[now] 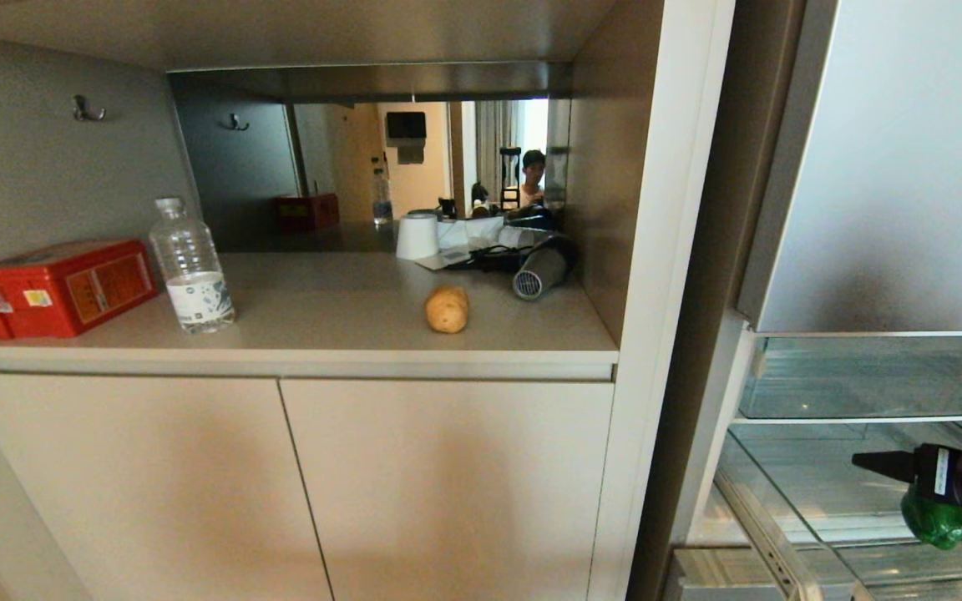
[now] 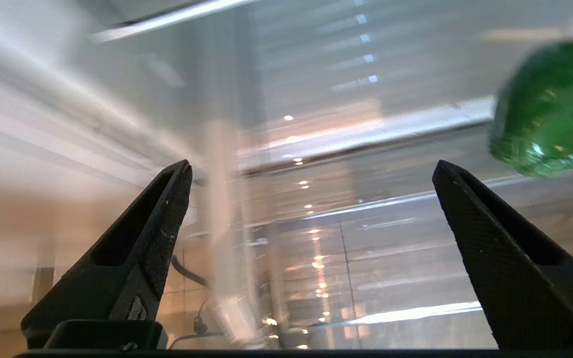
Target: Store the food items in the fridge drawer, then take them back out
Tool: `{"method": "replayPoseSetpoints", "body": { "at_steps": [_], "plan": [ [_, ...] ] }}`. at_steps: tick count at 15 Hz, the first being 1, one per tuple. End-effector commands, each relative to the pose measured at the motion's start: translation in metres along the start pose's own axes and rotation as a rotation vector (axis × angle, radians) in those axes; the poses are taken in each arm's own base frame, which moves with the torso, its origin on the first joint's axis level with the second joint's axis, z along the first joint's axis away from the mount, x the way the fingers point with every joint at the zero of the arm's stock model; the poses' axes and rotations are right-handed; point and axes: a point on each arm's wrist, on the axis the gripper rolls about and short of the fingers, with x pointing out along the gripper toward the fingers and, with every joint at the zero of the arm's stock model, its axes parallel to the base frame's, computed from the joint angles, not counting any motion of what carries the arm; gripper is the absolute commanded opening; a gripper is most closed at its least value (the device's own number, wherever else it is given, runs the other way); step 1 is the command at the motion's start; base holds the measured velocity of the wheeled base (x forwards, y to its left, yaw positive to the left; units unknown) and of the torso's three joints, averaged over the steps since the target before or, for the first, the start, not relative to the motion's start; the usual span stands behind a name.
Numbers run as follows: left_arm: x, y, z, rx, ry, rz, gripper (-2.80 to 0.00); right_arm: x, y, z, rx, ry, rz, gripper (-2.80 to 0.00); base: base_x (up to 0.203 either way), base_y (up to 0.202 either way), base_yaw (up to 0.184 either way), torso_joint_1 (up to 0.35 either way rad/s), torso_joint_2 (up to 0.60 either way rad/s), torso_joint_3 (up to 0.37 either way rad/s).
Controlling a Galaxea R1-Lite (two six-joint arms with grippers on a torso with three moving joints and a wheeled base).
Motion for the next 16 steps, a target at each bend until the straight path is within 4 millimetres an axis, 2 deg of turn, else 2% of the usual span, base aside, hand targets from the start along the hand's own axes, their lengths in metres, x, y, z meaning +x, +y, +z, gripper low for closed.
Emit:
{"method": "replayPoseSetpoints", "body": {
  "at_steps": [1,4,12,14,16],
  "plan": [
    [0.001,0.0,-0.003,0.0,0.009,0.0,-2.8,-0.025,0.014,0.0,-0.042,-0.08,0.027,0.0,0.0,0.0,0.0,0.0,0.0,0.0],
    [0.001,0.0,-0.003,0.0,0.011,0.0,-2.8,-0.05,0.043,-0.016,-0.132,-0.118,0.13,0.0,0.0,0.0,0.0,0.0,0.0,0.0],
    [0.001,0.0,-0.003,0.0,0.011,0.0,-2.8,-0.1,0.136,-0.062,-0.481,-0.068,0.639,0.0,0.0,0.0,0.0,0.0,0.0,0.0],
    [0.001,0.0,-0.003,0.0,0.01,0.0,-2.8,-0.11,0.17,-0.055,-0.545,-0.09,0.732,0.0,0.0,0.0,0.0,0.0,0.0,0.0],
    [0.001,0.0,-0.003,0.0,0.011,0.0,-2.8,-0.106,0.214,-0.031,-0.532,-0.159,0.763,0.0,0.0,0.0,0.0,0.0,0.0,0.0]
  ]
}}
